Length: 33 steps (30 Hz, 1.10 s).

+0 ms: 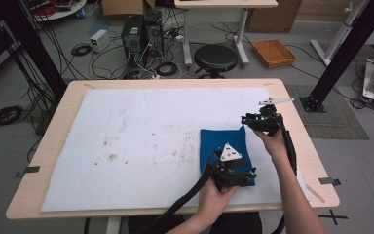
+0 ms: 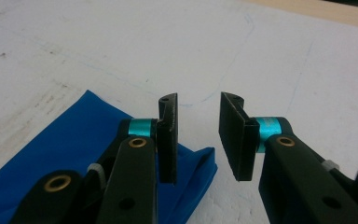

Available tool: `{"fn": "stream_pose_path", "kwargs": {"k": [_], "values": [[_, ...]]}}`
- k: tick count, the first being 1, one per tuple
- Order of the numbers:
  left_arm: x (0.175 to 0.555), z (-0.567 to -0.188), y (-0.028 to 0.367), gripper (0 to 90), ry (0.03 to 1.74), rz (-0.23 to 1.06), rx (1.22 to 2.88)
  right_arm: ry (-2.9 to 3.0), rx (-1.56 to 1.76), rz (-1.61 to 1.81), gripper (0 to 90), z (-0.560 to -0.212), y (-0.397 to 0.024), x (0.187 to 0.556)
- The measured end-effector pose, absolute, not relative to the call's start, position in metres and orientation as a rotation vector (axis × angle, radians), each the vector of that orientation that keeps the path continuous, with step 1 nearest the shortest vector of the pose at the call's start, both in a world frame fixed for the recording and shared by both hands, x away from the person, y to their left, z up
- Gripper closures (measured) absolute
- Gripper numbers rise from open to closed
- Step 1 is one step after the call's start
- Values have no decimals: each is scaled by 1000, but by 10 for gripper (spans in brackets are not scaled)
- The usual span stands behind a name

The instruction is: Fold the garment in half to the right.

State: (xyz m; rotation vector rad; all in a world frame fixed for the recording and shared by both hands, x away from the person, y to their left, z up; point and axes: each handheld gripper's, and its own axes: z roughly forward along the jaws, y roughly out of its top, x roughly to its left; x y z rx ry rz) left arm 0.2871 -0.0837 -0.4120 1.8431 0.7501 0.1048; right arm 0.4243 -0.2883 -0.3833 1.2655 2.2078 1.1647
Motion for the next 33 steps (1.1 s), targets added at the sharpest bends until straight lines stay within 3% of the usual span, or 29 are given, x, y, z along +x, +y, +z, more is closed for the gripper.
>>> {"fn": "stream_pose_path", "kwargs": {"k": [9, 13, 22, 27, 30, 33], "values": [[298, -388, -8, 457, 765, 346, 1814, 2056, 1292, 1249, 521, -390, -303, 361], [305, -386, 35, 435, 822, 461, 1807, 2067, 1319, 1262, 502, -398, -304, 327], [308, -388, 128, 428, 970, 605, 1738, 2178, 1319, 1316, 662, -428, -300, 261], [306, -394, 158, 428, 1032, 641, 1710, 2199, 1323, 1227, 696, -436, -294, 259], [306, -395, 169, 428, 1050, 650, 1695, 2227, 1318, 1203, 812, -442, -294, 261], [307, -396, 178, 422, 1073, 651, 1675, 2227, 1300, 1184, 869, -441, -294, 260]]}}
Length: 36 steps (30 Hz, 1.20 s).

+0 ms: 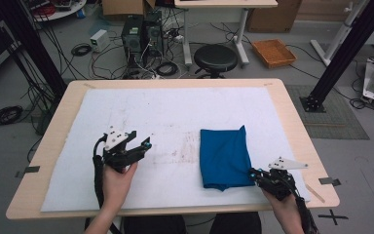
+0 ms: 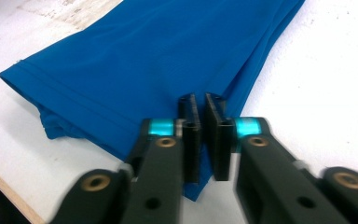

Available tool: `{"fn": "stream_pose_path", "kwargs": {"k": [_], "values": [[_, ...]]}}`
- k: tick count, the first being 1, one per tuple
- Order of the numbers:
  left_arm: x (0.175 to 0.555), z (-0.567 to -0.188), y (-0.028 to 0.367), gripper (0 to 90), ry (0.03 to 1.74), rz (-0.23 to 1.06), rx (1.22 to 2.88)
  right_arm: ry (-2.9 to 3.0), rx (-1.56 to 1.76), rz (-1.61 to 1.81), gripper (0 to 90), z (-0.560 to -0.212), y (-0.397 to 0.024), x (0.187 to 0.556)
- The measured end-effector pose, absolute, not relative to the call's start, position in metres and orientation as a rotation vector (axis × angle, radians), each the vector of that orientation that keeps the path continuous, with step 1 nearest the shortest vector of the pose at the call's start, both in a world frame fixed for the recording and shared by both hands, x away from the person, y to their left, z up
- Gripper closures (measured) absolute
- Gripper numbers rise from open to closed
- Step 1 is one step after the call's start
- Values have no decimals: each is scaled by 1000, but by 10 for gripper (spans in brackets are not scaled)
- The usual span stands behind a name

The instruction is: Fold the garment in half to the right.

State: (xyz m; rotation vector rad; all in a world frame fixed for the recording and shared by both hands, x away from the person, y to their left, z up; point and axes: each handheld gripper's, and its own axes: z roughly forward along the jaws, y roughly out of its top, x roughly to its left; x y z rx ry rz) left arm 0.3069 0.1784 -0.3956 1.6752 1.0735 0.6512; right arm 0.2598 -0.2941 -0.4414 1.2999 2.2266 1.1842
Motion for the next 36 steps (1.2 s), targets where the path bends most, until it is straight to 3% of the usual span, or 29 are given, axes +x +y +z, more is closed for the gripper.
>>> {"fn": "stream_pose_path", "kwargs": {"k": [9, 12, 17, 26, 36], "values": [[304, -396, 206, 419, 1121, 694, 1642, 2179, 1366, 1167, 864, -442, -302, 255], [304, -395, 213, 408, 1132, 700, 1630, 2164, 1379, 1164, 769, -441, -303, 254], [307, -398, 217, 407, 1149, 707, 1628, 2103, 1383, 1195, 729, -431, -309, 261], [309, -400, 214, 407, 1150, 711, 1633, 2030, 1443, 1234, 727, -411, -302, 337], [311, -405, 220, 399, 1171, 720, 1628, 2005, 1520, 1161, 747, -421, -282, 400]]}}
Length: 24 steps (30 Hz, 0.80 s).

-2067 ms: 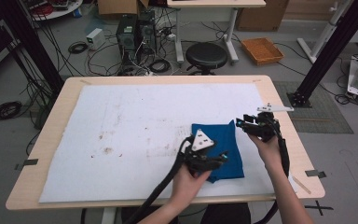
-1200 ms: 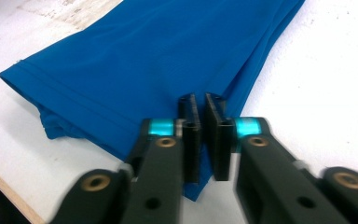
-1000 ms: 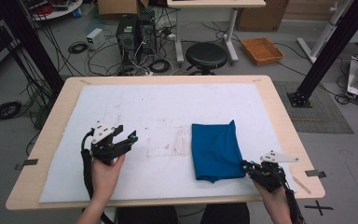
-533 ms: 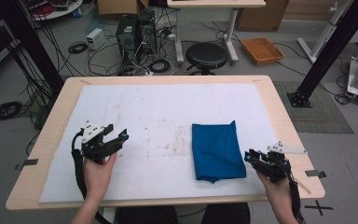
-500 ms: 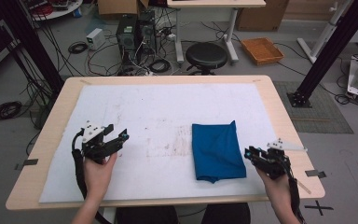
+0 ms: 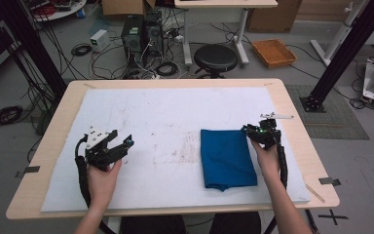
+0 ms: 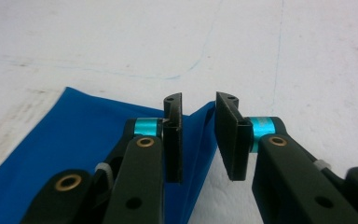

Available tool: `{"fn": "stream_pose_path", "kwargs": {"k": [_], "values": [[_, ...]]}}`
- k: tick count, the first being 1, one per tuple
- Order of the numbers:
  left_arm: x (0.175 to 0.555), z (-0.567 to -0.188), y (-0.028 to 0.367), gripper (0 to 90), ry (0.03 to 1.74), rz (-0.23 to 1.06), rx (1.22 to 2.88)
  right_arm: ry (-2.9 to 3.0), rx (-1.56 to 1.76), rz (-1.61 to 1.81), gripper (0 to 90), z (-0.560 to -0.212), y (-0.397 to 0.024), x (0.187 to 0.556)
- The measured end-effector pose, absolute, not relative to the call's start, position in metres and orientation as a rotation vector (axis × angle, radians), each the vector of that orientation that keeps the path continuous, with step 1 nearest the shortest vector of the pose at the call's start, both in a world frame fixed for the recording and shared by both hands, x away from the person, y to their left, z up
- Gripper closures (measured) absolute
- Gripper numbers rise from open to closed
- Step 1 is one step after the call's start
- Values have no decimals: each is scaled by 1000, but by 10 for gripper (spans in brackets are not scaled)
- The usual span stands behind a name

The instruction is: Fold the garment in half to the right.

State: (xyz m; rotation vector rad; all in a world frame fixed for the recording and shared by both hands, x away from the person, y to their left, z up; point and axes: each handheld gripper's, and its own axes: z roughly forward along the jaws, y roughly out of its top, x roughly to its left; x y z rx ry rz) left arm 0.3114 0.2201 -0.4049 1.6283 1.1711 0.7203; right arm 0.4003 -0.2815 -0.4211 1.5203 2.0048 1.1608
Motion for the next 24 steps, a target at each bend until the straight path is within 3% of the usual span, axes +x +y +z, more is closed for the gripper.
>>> {"fn": "stream_pose_path", "kwargs": {"k": [3, 12, 24], "values": [[312, -407, 222, 399, 1179, 718, 1630, 2033, 1524, 1121, 894, -428, -278, 408], [313, -409, 225, 399, 1187, 727, 1625, 2005, 1510, 1078, 898, -433, -287, 410], [324, -399, 231, 344, 1141, 726, 1646, 1890, 1476, 1219, 430, -412, -322, 378]]}}
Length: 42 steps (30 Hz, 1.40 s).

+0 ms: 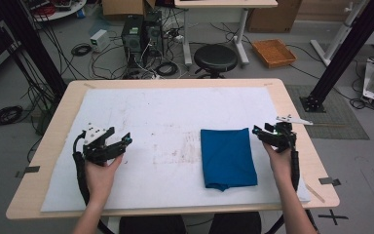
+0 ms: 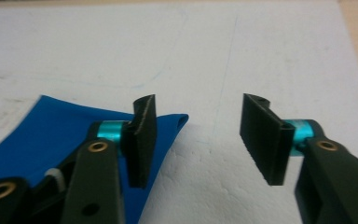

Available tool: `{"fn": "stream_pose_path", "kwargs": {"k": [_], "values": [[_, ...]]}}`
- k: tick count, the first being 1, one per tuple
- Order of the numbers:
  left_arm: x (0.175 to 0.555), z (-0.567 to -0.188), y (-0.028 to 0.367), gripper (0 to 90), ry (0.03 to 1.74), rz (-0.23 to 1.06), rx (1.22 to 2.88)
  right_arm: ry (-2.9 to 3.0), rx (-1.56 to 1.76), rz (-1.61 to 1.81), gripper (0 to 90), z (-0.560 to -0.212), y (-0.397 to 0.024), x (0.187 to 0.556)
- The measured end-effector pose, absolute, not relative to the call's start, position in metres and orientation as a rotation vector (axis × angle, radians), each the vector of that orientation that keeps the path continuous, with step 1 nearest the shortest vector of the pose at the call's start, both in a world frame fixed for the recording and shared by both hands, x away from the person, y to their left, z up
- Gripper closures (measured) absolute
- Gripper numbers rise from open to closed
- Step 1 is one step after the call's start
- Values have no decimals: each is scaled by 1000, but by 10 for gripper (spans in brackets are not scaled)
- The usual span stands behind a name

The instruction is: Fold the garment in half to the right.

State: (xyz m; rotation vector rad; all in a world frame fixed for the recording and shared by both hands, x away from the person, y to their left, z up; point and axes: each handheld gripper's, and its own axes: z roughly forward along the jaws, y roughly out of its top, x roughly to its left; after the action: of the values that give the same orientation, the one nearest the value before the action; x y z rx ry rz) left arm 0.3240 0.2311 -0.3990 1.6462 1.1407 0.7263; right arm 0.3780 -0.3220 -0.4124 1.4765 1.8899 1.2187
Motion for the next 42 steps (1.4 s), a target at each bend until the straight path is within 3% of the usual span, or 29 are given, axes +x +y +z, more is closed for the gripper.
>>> {"fn": "stream_pose_path", "kwargs": {"k": [10, 42], "values": [[323, -390, 246, 344, 1088, 763, 1642, 1869, 1377, 1305, 264, -399, -355, 344], [322, -395, 249, 334, 1047, 723, 1702, 1901, 1340, 1305, 254, -404, -356, 344]]}}
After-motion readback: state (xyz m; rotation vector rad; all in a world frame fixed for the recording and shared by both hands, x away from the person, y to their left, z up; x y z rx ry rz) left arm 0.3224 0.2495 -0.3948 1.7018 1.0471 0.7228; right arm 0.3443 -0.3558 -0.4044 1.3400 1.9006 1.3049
